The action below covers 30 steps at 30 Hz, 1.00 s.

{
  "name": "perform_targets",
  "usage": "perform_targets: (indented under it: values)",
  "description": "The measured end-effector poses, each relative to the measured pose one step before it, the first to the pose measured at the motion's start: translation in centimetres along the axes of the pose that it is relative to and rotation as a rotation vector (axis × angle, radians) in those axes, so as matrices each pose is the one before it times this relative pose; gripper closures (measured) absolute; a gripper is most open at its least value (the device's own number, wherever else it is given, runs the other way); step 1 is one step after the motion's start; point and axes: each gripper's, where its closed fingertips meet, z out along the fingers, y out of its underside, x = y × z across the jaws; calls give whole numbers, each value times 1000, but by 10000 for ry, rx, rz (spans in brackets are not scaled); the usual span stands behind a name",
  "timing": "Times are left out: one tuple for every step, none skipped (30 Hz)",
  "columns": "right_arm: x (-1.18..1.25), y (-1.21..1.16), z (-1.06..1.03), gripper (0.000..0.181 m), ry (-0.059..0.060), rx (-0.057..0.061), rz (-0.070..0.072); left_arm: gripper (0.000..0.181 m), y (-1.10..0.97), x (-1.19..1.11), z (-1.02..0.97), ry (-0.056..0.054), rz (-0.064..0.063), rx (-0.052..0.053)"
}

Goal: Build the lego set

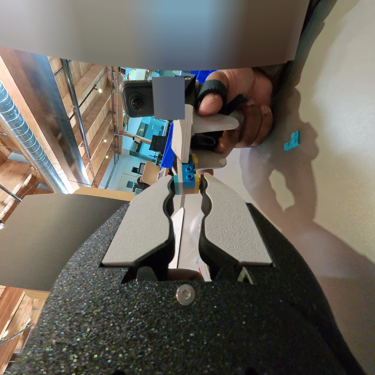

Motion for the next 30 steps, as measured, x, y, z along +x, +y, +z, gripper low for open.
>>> perform_targets:
  values:
    - [-1, -7, -2, 163, -5, 2, 11, 157, -5, -15, -1, -8, 33, -14]
    - [14, -53, -17, 163, 9, 38, 1, 157, 29, -51, 34, -72, 8, 7]
    - [87, -124, -37, 163, 38, 78, 24, 158, 70, -116, 90, -167, -63, 16]
    - [165, -134, -66, 163, 71, 77, 69, 157, 146, -56, 133, -144, -263, 6]
    - [221, -80, -51, 163, 87, 49, 83, 156, 201, -31, 89, -42, -482, 3]
    - [191, -103, -63, 163, 99, 73, 4, 153, 257, 28, -38, 158, -658, 4]
    - [91, -259, -139, 163, 73, 162, -94, 144, 310, -17, -157, 220, -795, 7]
    - [114, -311, -194, 162, 63, 194, -100, 137, 374, -307, -245, 70, -832, 1]
    - [234, -254, -194, 162, 98, 156, -60, 134, 350, -325, -272, 101, -880, 26]
    - [313, -209, -166, 162, 134, 118, -69, 134, 136, -209, -232, 247, -1084, 120]
    - [262, -168, -97, 162, 97, 84, -107, 134, -72, -181, -120, 297, -1263, 208]
    - [218, -115, -15, 162, 81, 47, -136, 134, -167, -219, 12, 245, -1296, 222]
    - [170, -33, 58, 162, 53, 7, -154, 133, -177, -197, 94, 210, -1199, 177]
    - [117, 63, 118, 162, 17, -57, -136, 133, -210, 11, 100, 280, -986, 211]
    - [137, 96, 157, 162, 40, -80, -112, 133, -117, 119, 110, 276, -783, 185]
    - [128, 89, 150, 162, 44, -68, -93, 133, 16, 175, 99, 252, -579, 97]
    - [82, 68, 141, 162, 28, -53, -72, 134, 186, 83, 118, 144, -407, -8]
    - [30, 71, 126, 162, 7, -46, -67, 135, 282, -11, 92, 61, -252, -86]
    - [7, 86, 93, 162, 7, -56, -78, 136, 165, 47, 40, 68, -149, -21]
    - [-14, 73, 86, 162, 10, -50, -86, 141, 6, 104, -14, 94, -118, 65]
    - [-61, 81, 80, 162, -16, -49, -75, 146, -43, 103, -26, 90, -116, 95]
    - [-71, 86, 83, 162, -23, -55, -64, 150, -11, 70, -7, 65, -109, 53]
    - [-62, 111, 82, 162, -13, -66, -64, 154, -24, 73, -26, 68, -71, 56]
    - [-53, 99, 73, 162, -7, -59, -68, 157, 66, 17, -26, 33, -29, 1]
    - [-26, 55, 38, 162, 1, -38, -72, 160, 144, -78, -6, -51, 44, -34]
    - [8, 74, 40, 162, 16, -40, -59, 160, 39, -12, -35, -14, 97, 43]
    - [-40, 62, 42, 162, -17, -39, -53, 160, 53, -24, -46, -24, 91, 16]
    - [16, 81, 45, 162, 25, -54, -53, 160, 102, -31, -58, -20, 105, -31]
    - [81, 88, 62, 162, 46, -59, -3, 161, 41, -39, -66, -37, 136, 9]
    - [113, 78, 52, 162, 62, -57, 49, 161, 31, -91, -59, -91, 187, 7]
